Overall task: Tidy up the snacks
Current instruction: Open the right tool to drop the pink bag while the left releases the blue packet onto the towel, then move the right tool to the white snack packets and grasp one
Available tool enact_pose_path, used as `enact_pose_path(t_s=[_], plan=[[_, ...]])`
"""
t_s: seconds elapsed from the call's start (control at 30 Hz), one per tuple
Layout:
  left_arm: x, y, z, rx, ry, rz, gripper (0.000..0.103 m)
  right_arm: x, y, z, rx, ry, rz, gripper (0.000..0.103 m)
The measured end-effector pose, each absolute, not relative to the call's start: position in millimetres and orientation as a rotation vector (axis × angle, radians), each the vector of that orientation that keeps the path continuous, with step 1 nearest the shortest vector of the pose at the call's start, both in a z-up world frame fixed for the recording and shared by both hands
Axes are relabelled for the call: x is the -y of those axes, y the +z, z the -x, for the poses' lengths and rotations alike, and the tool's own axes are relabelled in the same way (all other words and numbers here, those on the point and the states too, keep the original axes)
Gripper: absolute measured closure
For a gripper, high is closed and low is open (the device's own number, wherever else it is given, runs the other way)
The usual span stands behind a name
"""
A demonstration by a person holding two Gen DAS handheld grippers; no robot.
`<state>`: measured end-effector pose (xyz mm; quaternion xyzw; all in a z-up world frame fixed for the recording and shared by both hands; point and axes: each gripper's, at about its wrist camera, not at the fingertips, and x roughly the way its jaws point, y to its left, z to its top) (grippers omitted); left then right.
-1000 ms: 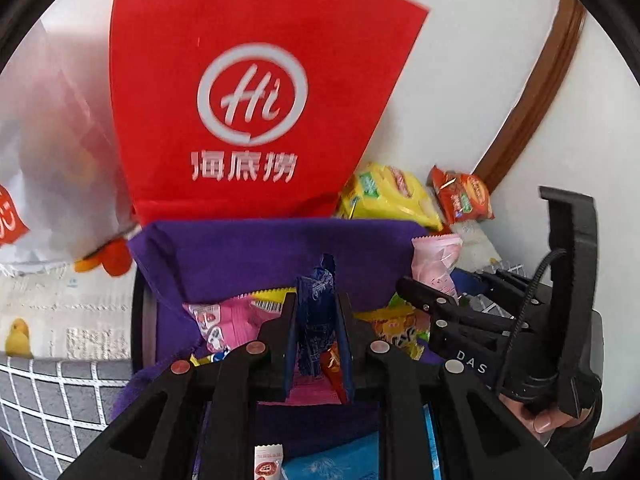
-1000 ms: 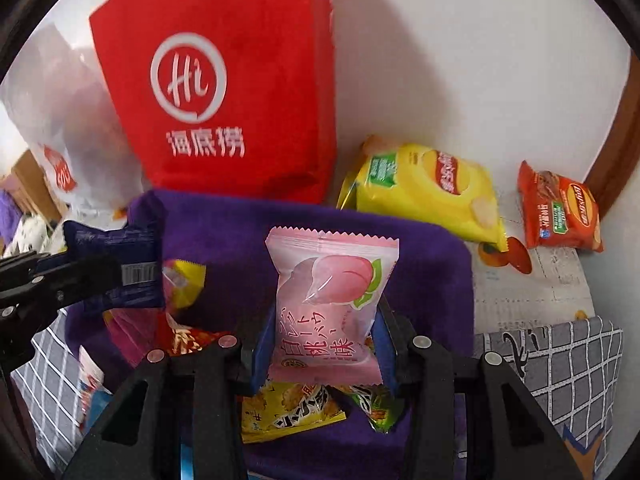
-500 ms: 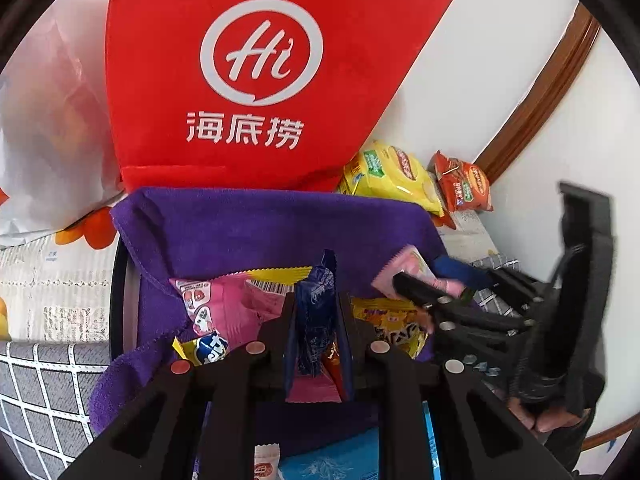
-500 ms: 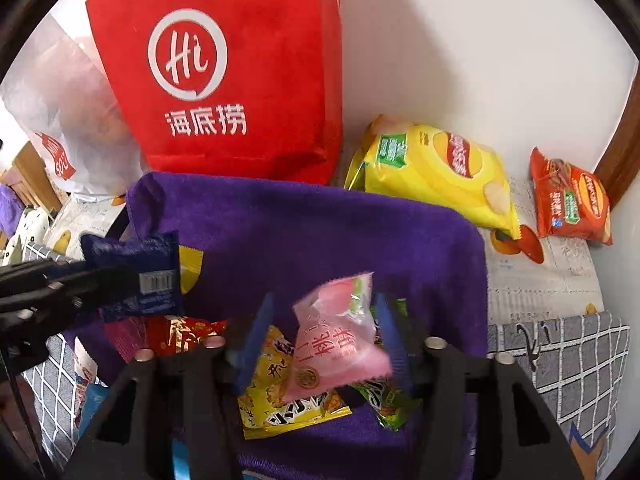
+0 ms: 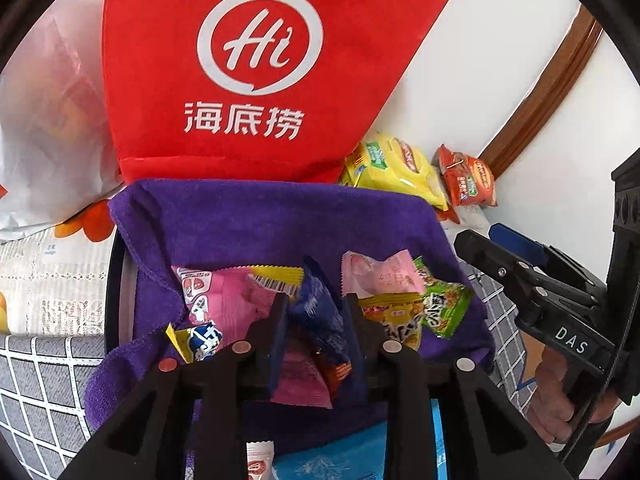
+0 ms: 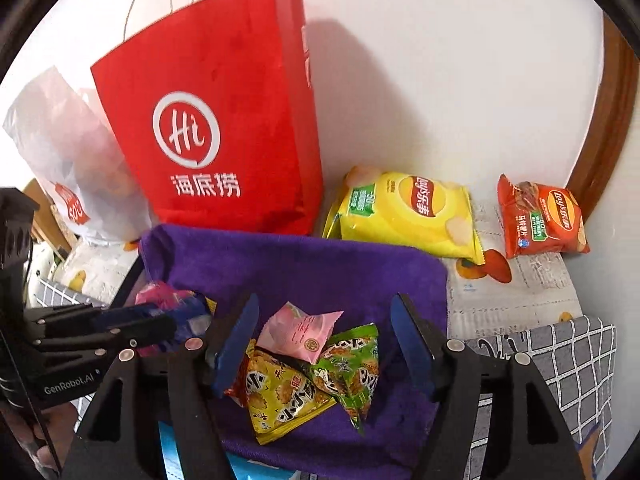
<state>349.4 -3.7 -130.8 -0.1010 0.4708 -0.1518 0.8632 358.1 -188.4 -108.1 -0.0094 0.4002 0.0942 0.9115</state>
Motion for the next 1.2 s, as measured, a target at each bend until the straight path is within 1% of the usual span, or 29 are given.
enact_pose_path(t_s=[0.03, 0.07, 0.1, 0.27, 0.5, 0.63, 0.9, 1.07, 1.2], plan=[[4.1, -129.6, -349.1, -0.983, -0.308, 0.209, 0.062, 188.6, -107.9, -358.1, -0.823, 0.191, 0.020, 0.035], [4.2, -128.6, -348.5, -0.980, -0.298, 0.206, 0.045, 188.9, -107.9, -357.9, -0.824, 0.189, 0.022, 0.035], [4.9, -126.7, -347.8, -0.969, -0.299, 0.206, 0.037, 188.9, -107.4, -357.8, -0.825, 0.190, 0.022, 0.034], [4.4, -120.0, -346.7, -0.963, -0.315, 0.223, 0.033, 189.7, -101.6, -353.3, -0.806, 0.191, 0.011, 0.034], [-1.7, -111.8, -342.1, -0.954, -0.306, 0.243, 0.033, 188.2, -95.4, -349.8, -0.798, 0.179, -0.007, 0.034], [-4.2, -103.2, -336.7, -0.931, -0.281, 0.210, 0.033, 182.8, -86.8, -338.8, -0.776, 0.190, -0.017, 0.034], [-1.4, -85.7, -326.6, -0.890, -0.315, 0.192, 0.033, 169.2, -81.6, -305.4, -0.779, 0.154, 0.081, 0.034], [2.1, -70.9, -316.6, -0.855, -0.341, 0.180, 0.033, 181.7, -76.6, -277.3, -0.812, 0.097, 0.157, 0.035], [4.4, -60.1, -309.5, -0.848, -0.355, 0.180, 0.033, 192.7, -64.4, -245.4, -0.787, 0.059, 0.193, 0.035]])
